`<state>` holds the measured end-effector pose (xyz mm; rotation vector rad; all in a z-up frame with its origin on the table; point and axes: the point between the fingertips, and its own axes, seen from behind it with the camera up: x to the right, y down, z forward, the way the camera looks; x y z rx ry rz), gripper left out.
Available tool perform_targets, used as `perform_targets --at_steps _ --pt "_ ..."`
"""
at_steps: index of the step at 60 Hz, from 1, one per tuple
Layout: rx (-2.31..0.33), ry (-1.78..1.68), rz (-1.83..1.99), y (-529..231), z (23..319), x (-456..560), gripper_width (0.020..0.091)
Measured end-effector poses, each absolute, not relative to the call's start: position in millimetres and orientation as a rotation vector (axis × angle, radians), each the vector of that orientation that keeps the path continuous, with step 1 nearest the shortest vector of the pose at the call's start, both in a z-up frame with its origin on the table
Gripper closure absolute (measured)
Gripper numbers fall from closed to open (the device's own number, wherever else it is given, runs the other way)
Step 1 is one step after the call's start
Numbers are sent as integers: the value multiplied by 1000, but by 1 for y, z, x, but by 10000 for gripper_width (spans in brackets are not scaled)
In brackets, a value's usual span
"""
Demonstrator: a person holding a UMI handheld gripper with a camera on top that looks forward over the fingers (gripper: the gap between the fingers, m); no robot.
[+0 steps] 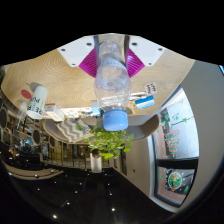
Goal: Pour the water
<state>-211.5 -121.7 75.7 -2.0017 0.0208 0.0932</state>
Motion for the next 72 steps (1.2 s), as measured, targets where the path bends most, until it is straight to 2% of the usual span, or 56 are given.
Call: perform_targets --at_steps 2,8,13,22,31,40,49,72 --pt "-2009 12 97 -122 75 -212 794" --pt "-2013 -4 104 -121 83 -212 795" --pt "-1999 -4 135 -117 101 -212 794" --pt "-1943 73 318 -108 167 -211 794" --pt "-1834 262 673 -98 259 -190 797" --pt "-1712 429 994 -81 320 -143 797" --pt "-1575 729 1388 -50 330 -85 799" --pt "-1163 1436 1977 8 249 2 799"
